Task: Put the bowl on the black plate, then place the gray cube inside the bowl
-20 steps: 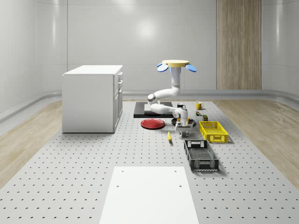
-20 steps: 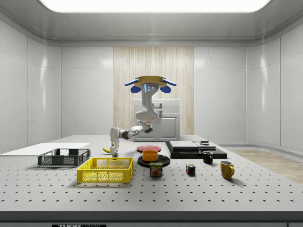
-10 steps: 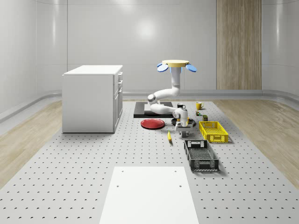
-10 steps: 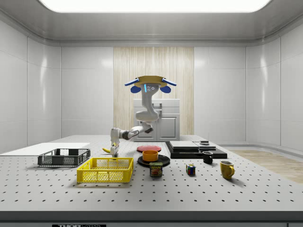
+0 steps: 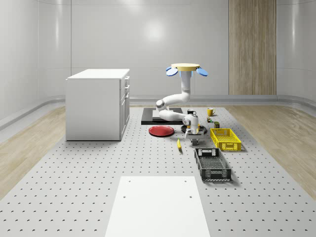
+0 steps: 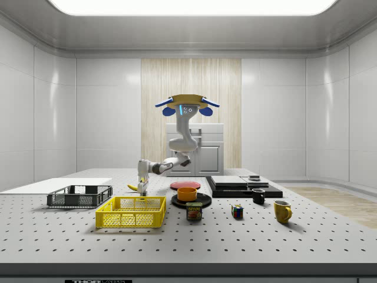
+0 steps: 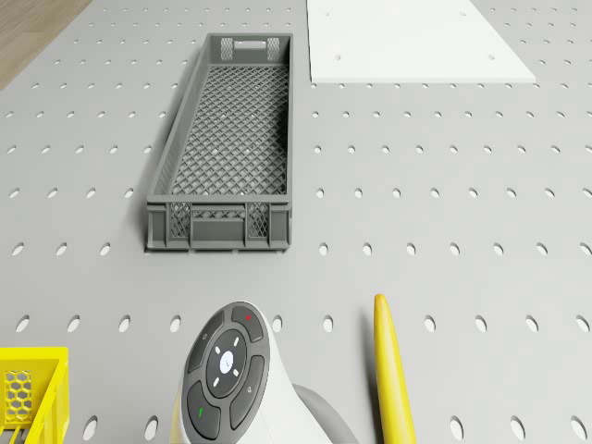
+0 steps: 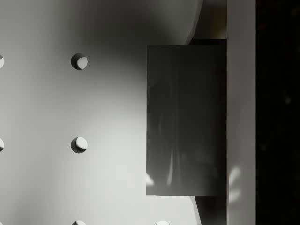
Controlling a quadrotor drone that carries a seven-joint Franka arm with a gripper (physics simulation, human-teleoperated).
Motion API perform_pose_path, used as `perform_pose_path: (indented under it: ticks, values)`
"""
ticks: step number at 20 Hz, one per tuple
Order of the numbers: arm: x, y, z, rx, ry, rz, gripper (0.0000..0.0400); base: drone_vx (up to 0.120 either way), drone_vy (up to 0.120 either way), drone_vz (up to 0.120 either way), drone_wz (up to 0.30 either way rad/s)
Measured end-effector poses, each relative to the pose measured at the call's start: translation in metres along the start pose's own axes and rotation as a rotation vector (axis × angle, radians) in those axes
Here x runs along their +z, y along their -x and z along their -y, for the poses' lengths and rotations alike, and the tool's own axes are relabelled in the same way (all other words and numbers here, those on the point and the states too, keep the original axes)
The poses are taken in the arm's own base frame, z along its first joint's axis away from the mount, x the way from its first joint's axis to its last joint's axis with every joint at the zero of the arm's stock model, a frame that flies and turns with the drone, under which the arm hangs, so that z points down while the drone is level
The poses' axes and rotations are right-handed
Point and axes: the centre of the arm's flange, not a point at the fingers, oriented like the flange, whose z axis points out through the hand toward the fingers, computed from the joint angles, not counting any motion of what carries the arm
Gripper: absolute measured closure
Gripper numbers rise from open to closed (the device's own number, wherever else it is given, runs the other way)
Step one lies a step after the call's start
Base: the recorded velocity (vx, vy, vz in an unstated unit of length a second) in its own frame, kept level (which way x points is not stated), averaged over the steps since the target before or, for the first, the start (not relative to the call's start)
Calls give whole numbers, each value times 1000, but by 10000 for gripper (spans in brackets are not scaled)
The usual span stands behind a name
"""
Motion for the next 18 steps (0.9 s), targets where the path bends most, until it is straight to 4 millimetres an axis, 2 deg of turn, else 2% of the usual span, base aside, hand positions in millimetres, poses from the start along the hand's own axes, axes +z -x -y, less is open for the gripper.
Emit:
perform_pose_path:
  ticks: [5,10,18]
  values:
    - [-7,0,0,0,0,0,147,0,0,8,0]
    - [-21,0,0,0,0,0,149,0,0,120,0]
    - [-28,0,0,0,0,0,149,-110,120,115,0]
